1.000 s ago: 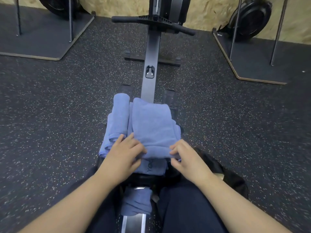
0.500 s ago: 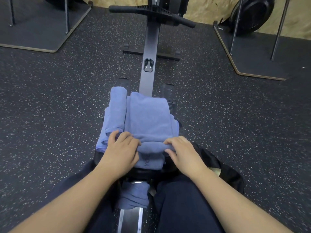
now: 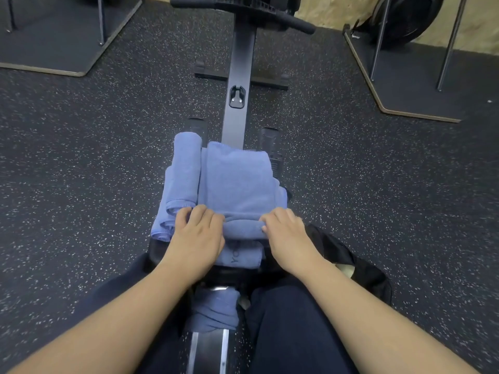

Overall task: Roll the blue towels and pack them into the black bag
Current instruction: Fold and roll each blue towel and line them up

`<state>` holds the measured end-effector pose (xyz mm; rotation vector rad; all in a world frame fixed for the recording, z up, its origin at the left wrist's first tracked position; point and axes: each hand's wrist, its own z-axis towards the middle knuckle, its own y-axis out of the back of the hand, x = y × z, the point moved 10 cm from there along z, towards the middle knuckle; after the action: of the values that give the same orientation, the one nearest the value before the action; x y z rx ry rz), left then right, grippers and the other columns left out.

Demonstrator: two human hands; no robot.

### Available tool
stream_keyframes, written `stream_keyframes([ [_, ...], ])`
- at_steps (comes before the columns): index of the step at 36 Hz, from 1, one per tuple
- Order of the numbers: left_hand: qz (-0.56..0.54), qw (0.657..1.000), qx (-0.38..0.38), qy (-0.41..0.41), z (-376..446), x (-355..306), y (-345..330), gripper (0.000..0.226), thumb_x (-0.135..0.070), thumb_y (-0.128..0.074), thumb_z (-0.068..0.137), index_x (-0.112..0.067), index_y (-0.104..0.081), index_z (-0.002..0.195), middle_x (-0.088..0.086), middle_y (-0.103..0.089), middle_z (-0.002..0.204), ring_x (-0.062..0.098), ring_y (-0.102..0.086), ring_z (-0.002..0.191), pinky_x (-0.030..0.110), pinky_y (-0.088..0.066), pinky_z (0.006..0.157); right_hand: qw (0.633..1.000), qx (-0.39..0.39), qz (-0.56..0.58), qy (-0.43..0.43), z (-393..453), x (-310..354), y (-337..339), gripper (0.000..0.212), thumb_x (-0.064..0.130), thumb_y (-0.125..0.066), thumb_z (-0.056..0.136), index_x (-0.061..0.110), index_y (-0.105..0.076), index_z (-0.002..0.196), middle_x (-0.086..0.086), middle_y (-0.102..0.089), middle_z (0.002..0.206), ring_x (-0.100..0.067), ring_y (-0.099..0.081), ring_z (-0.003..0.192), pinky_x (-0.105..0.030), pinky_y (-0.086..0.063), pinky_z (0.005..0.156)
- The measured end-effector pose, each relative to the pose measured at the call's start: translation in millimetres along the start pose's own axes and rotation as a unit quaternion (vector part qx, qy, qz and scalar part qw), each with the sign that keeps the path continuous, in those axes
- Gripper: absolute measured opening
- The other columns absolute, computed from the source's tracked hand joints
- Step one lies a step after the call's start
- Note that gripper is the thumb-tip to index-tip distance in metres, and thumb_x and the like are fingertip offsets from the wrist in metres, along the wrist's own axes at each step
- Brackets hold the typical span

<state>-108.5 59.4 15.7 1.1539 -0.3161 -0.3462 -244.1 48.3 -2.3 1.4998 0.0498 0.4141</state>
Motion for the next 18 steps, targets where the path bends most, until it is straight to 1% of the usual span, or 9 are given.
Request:
stream_keyframes([
  [1,0.005,1.0,0.001,0.001,0.5,0.1,0.3,0.024,-0.019,-0.04,0.086,-0.011,-0.063,0.086,0.005,-0.057,0.079,0.03,-0.055,0.086,0.041,-0.033,0.083,1.0,-0.015,-0.003,-0.006,0.0,-2.2,1.2,0.026,0.024,-0.031,0.09,0.018,-0.055,0.081,0.0,-0.05,0.08,-0.024,-0.05,0.07,-0.03,-0.028,0.061],
  [3,0.013,1.0,0.009,0.005,1.8,0.3,0.1,0.027,-0.029,-0.041,0.091,-0.014,-0.062,0.085,0.004,-0.058,0.083,0.028,-0.054,0.09,0.041,-0.033,0.085,1.0,-0.019,-0.009,-0.013,-0.2,-4.7,0.1,0.026,0.024,-0.032,0.089,0.018,-0.055,0.08,0.0,-0.05,0.078,-0.023,-0.051,0.068,-0.03,-0.028,0.06],
  [5,0.009,1.0,0.021,-0.007,3.4,-3.0,-1.9,0.033,-0.041,-0.042,0.09,-0.015,-0.063,0.085,0.002,-0.06,0.086,0.026,-0.053,0.092,0.041,-0.033,0.085,1.0,-0.002,0.002,-0.018,1.2,-5.3,-1.9,0.031,0.025,-0.028,0.09,0.017,-0.057,0.084,-0.002,-0.051,0.081,-0.025,-0.051,0.073,-0.031,-0.029,0.063],
  [7,0.001,0.999,0.028,-0.027,4.3,-8.8,-4.7,0.038,-0.048,-0.043,0.085,-0.016,-0.064,0.089,0.0,-0.06,0.088,0.024,-0.052,0.093,0.04,-0.033,0.084,0.999,0.036,0.015,-0.021,2.3,-5.3,-8.7,0.042,0.029,-0.019,0.09,0.014,-0.059,0.091,-0.005,-0.052,0.089,-0.028,-0.049,0.082,-0.033,-0.027,0.068],
  [8,-0.002,0.999,0.031,-0.033,4.9,-11.3,-5.9,0.04,-0.05,-0.043,0.082,-0.017,-0.064,0.092,0.0,-0.061,0.089,0.024,-0.052,0.093,0.04,-0.034,0.084,0.999,0.04,0.016,-0.02,2.4,-4.6,-9.3,0.045,0.031,-0.018,0.09,0.013,-0.059,0.093,-0.006,-0.053,0.09,-0.029,-0.049,0.084,-0.034,-0.027,0.068],
  [11,-0.003,0.999,0.027,-0.038,6.3,-15.6,-8.7,0.039,-0.048,-0.044,0.08,-0.019,-0.065,0.095,-0.002,-0.061,0.09,0.023,-0.052,0.092,0.04,-0.033,0.084,0.999,0.031,0.012,-0.022,2.5,-5.1,-8.6,0.042,0.03,-0.02,0.09,0.013,-0.059,0.091,-0.005,-0.053,0.088,-0.029,-0.05,0.082,-0.033,-0.028,0.067],
  [15,0.0,0.999,-0.009,-0.034,8.1,-16.9,-7.4,0.031,-0.038,-0.043,0.086,-0.016,-0.065,0.09,-0.001,-0.059,0.086,0.023,-0.053,0.089,0.039,-0.031,0.084,1.0,0.0,0.001,-0.025,3.5,-5.7,-4.0,0.034,0.027,-0.028,0.09,0.015,-0.059,0.084,-0.003,-0.053,0.081,-0.027,-0.053,0.073,-0.031,-0.03,0.063],
  [18,0.0,0.999,-0.032,-0.029,9.7,-18.0,-6.5,0.028,-0.031,-0.041,0.09,-0.014,-0.063,0.084,0.001,-0.057,0.082,0.023,-0.047,0.086,0.037,-0.03,0.08,1.0,0.029,0.003,-0.012,4.7,-0.5,-7.5,0.046,0.032,-0.017,0.091,0.013,-0.06,0.093,-0.005,-0.053,0.09,-0.028,-0.05,0.083,-0.033,-0.026,0.068],
])
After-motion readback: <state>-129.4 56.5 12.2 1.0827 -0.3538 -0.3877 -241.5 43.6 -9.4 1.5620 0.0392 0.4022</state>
